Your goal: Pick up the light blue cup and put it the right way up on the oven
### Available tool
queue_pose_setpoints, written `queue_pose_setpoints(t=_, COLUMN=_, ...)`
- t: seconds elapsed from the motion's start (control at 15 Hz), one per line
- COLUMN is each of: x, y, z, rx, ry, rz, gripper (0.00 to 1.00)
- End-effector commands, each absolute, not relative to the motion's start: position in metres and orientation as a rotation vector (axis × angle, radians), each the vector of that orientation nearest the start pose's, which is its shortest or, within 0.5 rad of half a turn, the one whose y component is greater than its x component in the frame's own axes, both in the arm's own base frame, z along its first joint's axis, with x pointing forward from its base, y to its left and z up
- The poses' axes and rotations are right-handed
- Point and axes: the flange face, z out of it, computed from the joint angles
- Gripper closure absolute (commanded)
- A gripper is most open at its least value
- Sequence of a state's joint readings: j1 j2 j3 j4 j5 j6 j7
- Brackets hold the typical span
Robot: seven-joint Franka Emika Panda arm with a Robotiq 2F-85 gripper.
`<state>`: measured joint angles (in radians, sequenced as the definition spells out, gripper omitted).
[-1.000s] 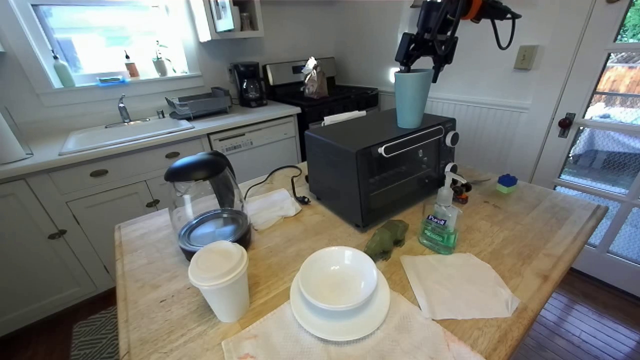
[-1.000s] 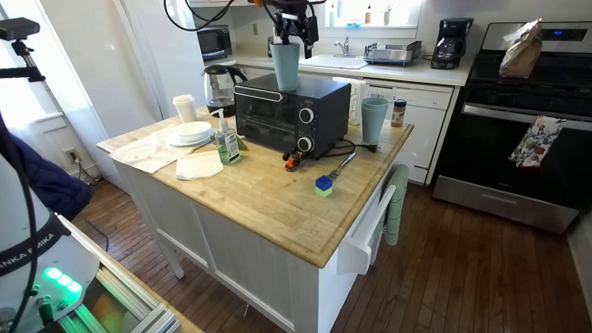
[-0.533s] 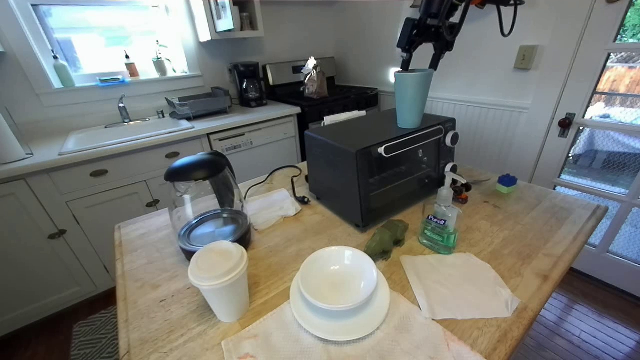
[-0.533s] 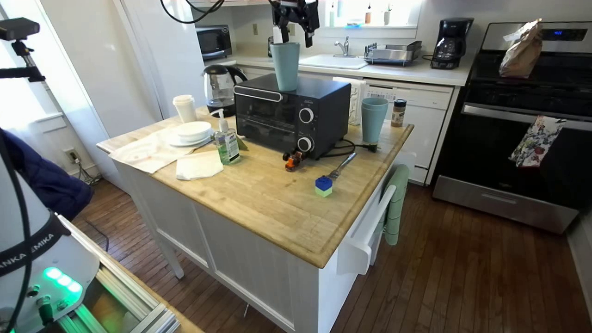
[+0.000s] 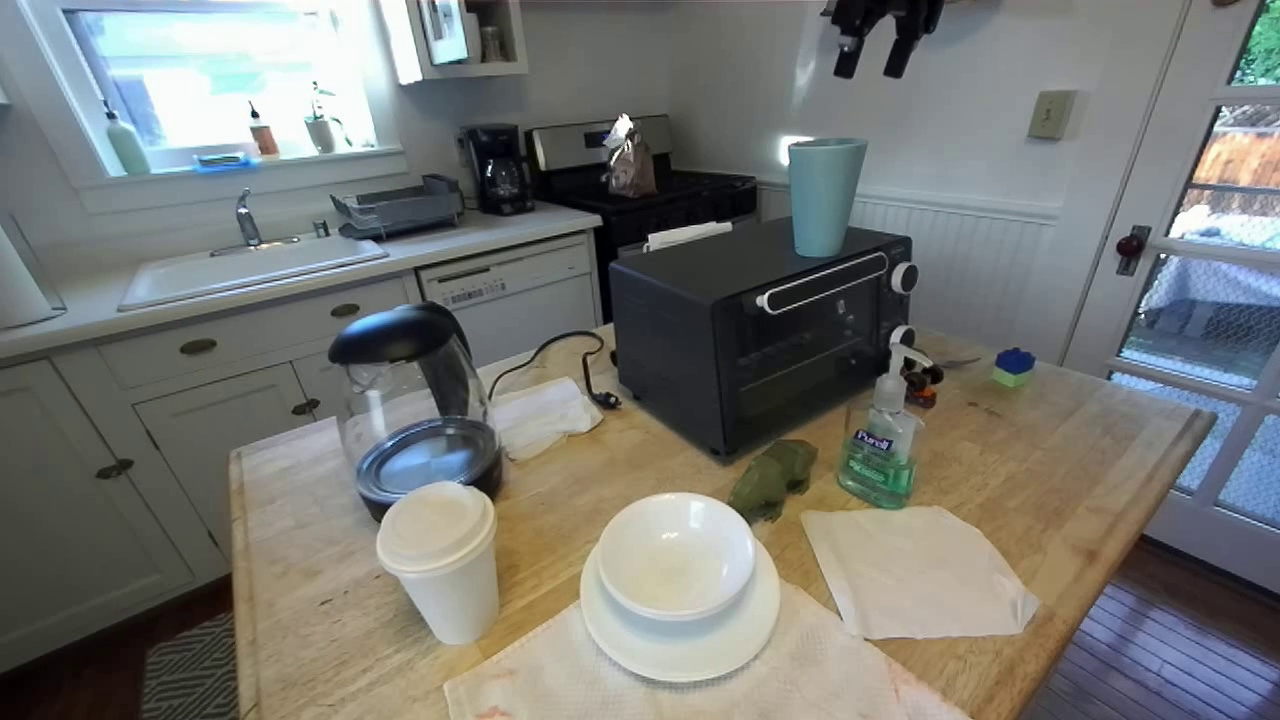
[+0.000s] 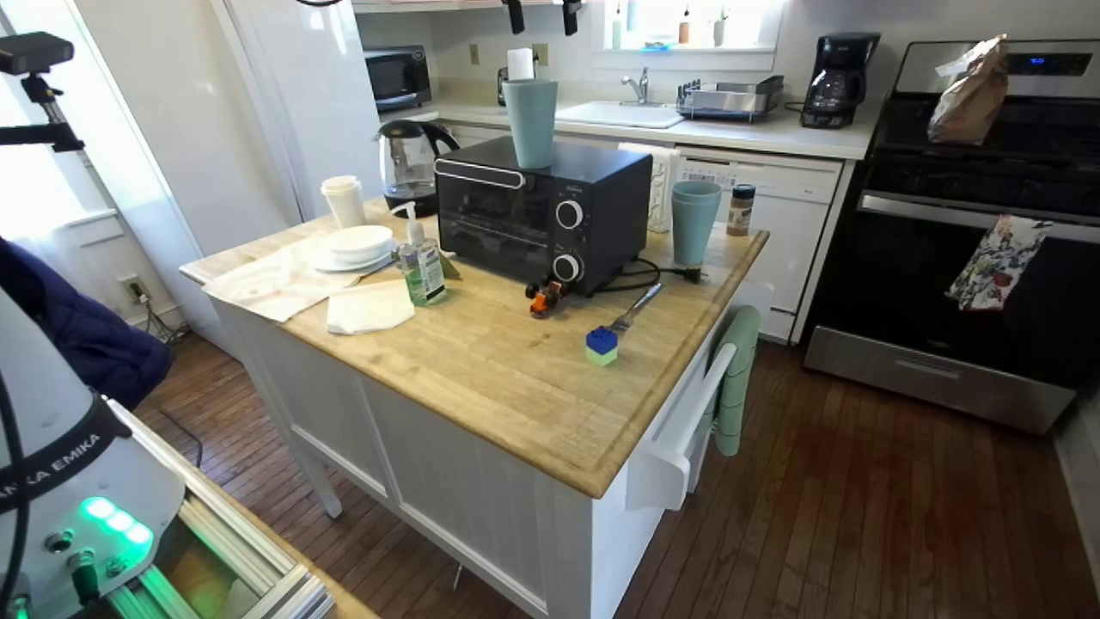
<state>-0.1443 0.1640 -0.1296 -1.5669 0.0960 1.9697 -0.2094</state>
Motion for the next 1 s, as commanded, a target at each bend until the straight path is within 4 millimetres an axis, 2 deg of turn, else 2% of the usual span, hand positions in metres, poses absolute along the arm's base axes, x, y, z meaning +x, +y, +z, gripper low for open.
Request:
queue_pose_setpoints(t=0.0, x=0.590, y=-0.158, z=0.591, rx=-3.126, ry=0.024, rz=-0.357, gripper=0.00)
queue_pose_setpoints(t=0.2, x=0.576, y=-0.155, z=0.606, rx=-3.132, ry=-0.012, rz=-0.352, gripper=0.00)
queue_pose_setpoints(t=0.53, x=0.555, y=-0.151, z=0.628, rx=-3.129, ry=-0.064, rz=-0.445, gripper=0.00)
queue_pose_setpoints(t=0.6, x=0.554, y=-0.151, z=0.629, rx=-3.125, ry=-0.063, rz=-0.439, gripper=0.00)
queue_pose_setpoints(t=0.67, x=0.568, y=-0.153, z=0.628, rx=-3.128, ry=-0.025, rz=-0.434, gripper=0.00)
queue_pose_setpoints(t=0.93, x=0.561, y=-0.152, z=0.630, rx=-3.126, ry=-0.037, rz=-0.434, gripper=0.00)
